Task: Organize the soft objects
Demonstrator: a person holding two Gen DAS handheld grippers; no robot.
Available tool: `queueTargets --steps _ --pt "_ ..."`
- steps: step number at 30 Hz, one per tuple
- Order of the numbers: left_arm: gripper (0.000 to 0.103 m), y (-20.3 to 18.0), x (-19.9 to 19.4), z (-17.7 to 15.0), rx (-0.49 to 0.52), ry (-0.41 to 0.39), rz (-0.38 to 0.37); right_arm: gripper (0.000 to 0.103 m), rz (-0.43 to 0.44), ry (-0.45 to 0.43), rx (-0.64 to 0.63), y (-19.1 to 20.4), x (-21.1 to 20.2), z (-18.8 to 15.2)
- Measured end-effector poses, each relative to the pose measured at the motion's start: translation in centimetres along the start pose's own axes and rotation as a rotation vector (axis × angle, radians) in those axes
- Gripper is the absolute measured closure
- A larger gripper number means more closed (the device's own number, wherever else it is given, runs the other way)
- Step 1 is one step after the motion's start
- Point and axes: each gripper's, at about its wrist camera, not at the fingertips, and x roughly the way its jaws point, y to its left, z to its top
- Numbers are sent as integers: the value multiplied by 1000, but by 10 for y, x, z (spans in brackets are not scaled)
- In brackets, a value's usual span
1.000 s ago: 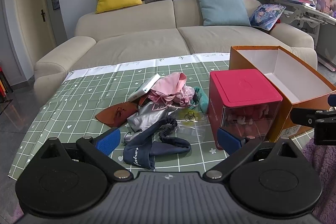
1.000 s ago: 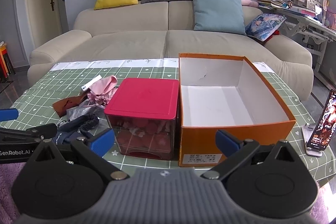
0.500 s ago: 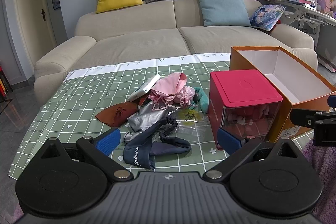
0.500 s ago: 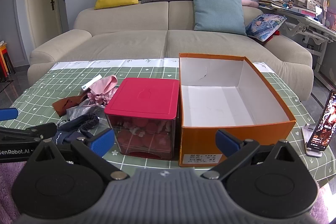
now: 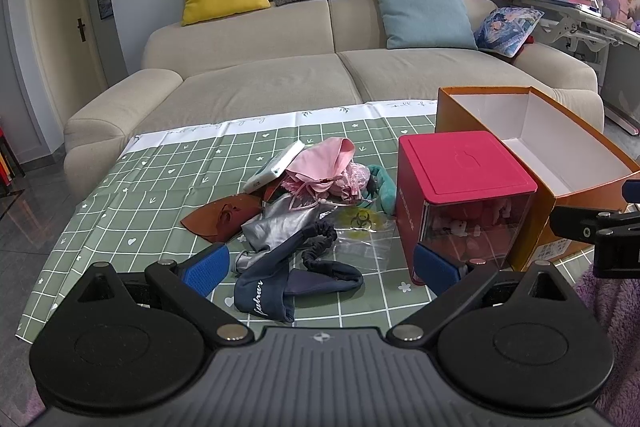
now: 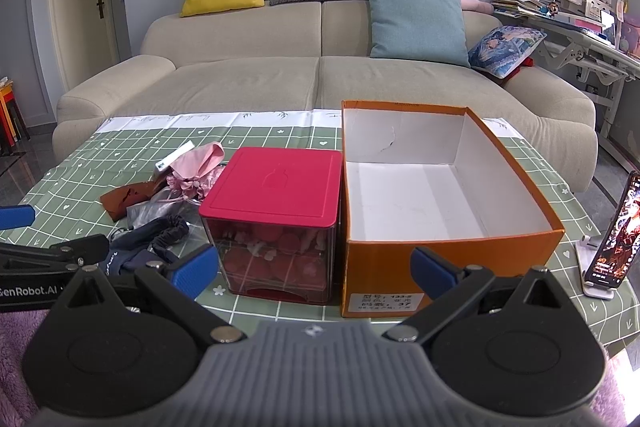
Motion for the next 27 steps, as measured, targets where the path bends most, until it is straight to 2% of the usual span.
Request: queueTargets --steps 21,27 --pt "0 -3 0 -2 -2 15 -6 3 -2 5 -4 2 0 -2" --pt "0 0 -5 4 -7 20 -17 3 -1 -15 -43 11 -3 0"
